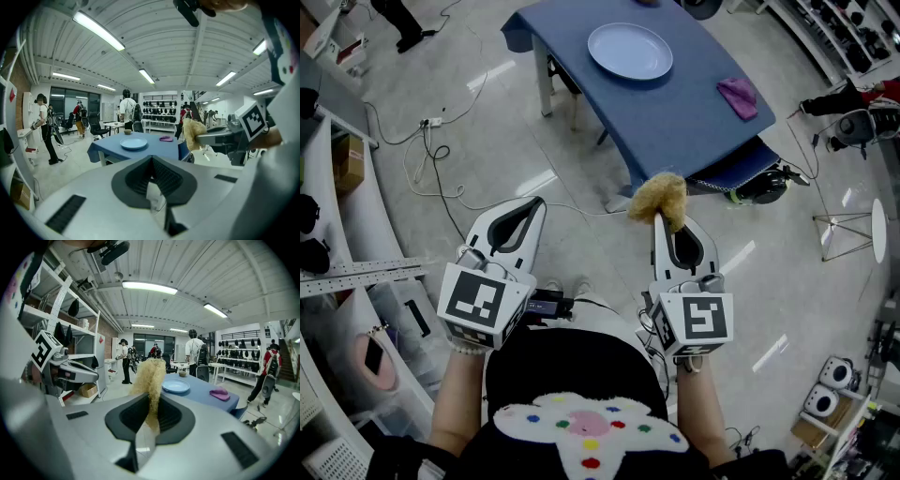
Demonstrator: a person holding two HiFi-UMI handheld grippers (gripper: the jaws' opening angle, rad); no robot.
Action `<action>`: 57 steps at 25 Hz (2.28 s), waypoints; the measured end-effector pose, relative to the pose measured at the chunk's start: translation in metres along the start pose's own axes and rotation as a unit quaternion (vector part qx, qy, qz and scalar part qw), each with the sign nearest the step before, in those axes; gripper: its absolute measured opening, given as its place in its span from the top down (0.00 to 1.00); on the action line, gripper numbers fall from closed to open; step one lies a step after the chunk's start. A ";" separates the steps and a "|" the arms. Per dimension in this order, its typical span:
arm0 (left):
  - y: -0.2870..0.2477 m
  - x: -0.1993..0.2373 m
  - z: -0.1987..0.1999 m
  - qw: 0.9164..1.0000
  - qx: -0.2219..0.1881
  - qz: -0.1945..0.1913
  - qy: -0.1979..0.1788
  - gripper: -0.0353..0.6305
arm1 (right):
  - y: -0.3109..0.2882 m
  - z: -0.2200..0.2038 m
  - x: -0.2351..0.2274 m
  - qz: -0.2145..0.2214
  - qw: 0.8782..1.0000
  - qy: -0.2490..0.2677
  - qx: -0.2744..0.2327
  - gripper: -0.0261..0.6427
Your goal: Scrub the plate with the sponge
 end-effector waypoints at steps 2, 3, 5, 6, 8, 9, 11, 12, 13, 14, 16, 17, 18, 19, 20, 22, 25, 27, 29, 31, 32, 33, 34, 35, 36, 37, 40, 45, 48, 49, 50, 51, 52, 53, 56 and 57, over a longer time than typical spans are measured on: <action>0.000 0.001 -0.002 1.000 0.001 0.000 -0.001 0.93 | -0.002 0.003 0.001 -0.004 1.000 0.000 -0.002 0.90; 0.000 0.001 -0.002 1.000 0.000 0.000 -0.002 0.93 | -0.002 0.005 0.002 -0.004 1.000 0.001 -0.004 0.90; 0.001 0.002 -0.002 1.000 0.000 0.001 -0.003 0.93 | -0.003 0.005 0.003 -0.002 1.000 0.002 -0.007 0.90; 0.001 0.002 -0.002 1.000 0.000 0.001 -0.003 0.93 | -0.003 0.004 0.003 -0.001 1.000 0.003 -0.006 0.90; 0.001 0.002 0.000 1.000 -0.003 0.001 -0.003 0.93 | -0.003 0.003 0.004 0.004 1.000 0.005 -0.006 0.90; 0.001 0.001 0.000 1.000 -0.003 0.001 -0.003 0.93 | -0.003 0.003 0.004 0.006 1.000 0.006 -0.006 0.90; 0.000 0.001 -0.002 1.000 -0.001 0.004 -0.003 0.93 | -0.003 0.004 0.003 0.004 1.000 0.003 -0.005 0.90; 0.000 0.002 -0.003 1.000 -0.001 0.007 -0.003 0.93 | -0.003 0.005 0.003 0.004 1.000 0.000 -0.005 0.90; -0.001 0.002 -0.003 1.000 -0.002 0.009 -0.004 0.93 | -0.004 0.004 0.003 0.005 1.000 -0.004 -0.005 0.90; -0.001 0.001 -0.003 1.000 -0.003 0.009 -0.003 0.93 | -0.004 0.004 0.002 0.006 1.000 -0.008 -0.006 0.90; -0.003 -0.002 -0.001 1.000 -0.007 0.002 0.000 0.84 | -0.003 0.004 0.001 0.002 1.000 -0.016 -0.005 0.90; -0.003 -0.003 0.000 1.000 -0.009 -0.002 0.002 0.77 | -0.003 0.004 0.000 0.000 1.000 -0.017 -0.005 0.90; -0.004 -0.004 0.001 1.000 -0.010 -0.006 0.001 0.74 | -0.002 0.004 -0.001 -0.001 1.000 -0.017 -0.005 0.90; -0.004 -0.005 0.002 1.000 -0.011 -0.007 -0.001 0.74 | -0.002 0.005 -0.001 -0.002 1.000 -0.017 -0.005 0.90; -0.005 -0.005 0.003 1.000 -0.011 -0.008 -0.004 0.74 | -0.001 0.005 -0.002 -0.004 1.000 -0.017 -0.006 0.90; -0.007 -0.007 0.005 1.000 -0.013 -0.007 -0.009 0.74 | -0.001 0.006 -0.004 -0.006 1.000 -0.017 -0.008 0.89; -0.011 -0.013 0.010 1.000 -0.017 -0.006 -0.013 0.74 | -0.001 0.005 -0.010 -0.003 1.000 -0.016 -0.015 0.89; -0.013 -0.018 0.014 1.000 -0.020 -0.005 -0.013 0.74 | 0.001 0.006 -0.017 -0.003 1.000 -0.015 -0.020 0.89; -0.015 -0.022 0.017 1.000 -0.023 -0.002 -0.015 0.74 | 0.001 0.006 -0.023 -0.004 1.000 -0.017 -0.025 0.89; -0.016 -0.023 0.018 1.000 -0.024 0.002 -0.017 0.74 | 0.002 0.005 -0.026 -0.005 0.999 -0.019 -0.026 0.89; -0.016 -0.024 0.018 1.000 -0.024 0.005 -0.016 0.74 | 0.002 0.003 -0.027 -0.003 0.999 -0.018 -0.027 0.89; -0.017 -0.025 0.017 1.000 -0.024 0.007 -0.015 0.74 | 0.003 0.002 -0.029 0.000 0.999 -0.017 -0.030 0.89; -0.019 -0.027 0.017 1.000 -0.024 0.007 -0.014 0.74 | 0.003 0.000 -0.030 0.003 0.999 -0.014 -0.032 0.90; -0.020 -0.028 0.018 1.000 -0.025 0.007 -0.013 0.75 | 0.004 -0.002 -0.032 0.004 0.999 -0.012 -0.032 0.90; -0.021 -0.030 0.019 1.000 -0.026 0.008 -0.013 0.75 | 0.004 -0.002 -0.034 0.003 1.000 -0.011 -0.030 0.90; -0.023 -0.031 0.020 0.999 -0.028 0.010 -0.014 0.75 | 0.005 -0.002 -0.036 0.001 1.000 -0.011 -0.029 0.90; -0.028 -0.035 0.025 0.999 -0.033 0.018 -0.017 0.75 | 0.006 -0.002 -0.044 0.000 0.999 -0.011 -0.033 0.90; -0.040 -0.037 0.026 0.999 -0.035 0.014 -0.017 0.75 | 0.005 -0.007 -0.054 -0.010 0.999 -0.015 -0.032 0.89; -0.051 -0.035 0.026 0.999 -0.032 0.006 -0.020 0.75 | -0.002 -0.010 -0.060 -0.018 0.999 -0.019 -0.030 0.90; -0.055 -0.033 0.026 0.999 -0.030 0.003 -0.020 0.75 | -0.006 -0.010 -0.062 -0.019 0.999 -0.020 -0.031 0.89; -0.061 -0.031 0.026 0.999 -0.028 0.000 -0.020 0.75 | -0.010 -0.011 -0.064 -0.018 0.999 -0.020 -0.034 0.89; -0.066 -0.027 0.027 0.999 -0.028 -0.002 -0.019 0.75 | -0.014 -0.011 -0.066 -0.018 0.999 -0.021 -0.036 0.89; -0.072 -0.023 0.028 0.999 -0.027 -0.005 -0.019 0.75 | -0.020 -0.011 -0.068 -0.019 0.999 -0.020 -0.036 0.89; -0.079 -0.019 0.030 0.999 -0.026 -0.008 -0.018 0.75 | -0.026 -0.010 -0.070 -0.020 0.999 -0.020 -0.036 0.89; -0.100 -0.005 0.037 0.999 -0.025 -0.017 -0.018 0.75 | -0.048 -0.004 -0.077 -0.030 0.999 -0.023 -0.033 0.89; -0.107 0.000 0.040 0.999 -0.025 -0.021 -0.018 0.75 | -0.056 -0.001 -0.079 -0.034 0.999 -0.024 -0.031 0.89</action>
Point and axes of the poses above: the fingertips, and each gripper's own axes: y backward along the fingers, x to its left, z out of its top, the point moved 6 cm from there along y, backward along the fingers, and after that the axes turned 5 degrees about y, right-handed, at the moved point
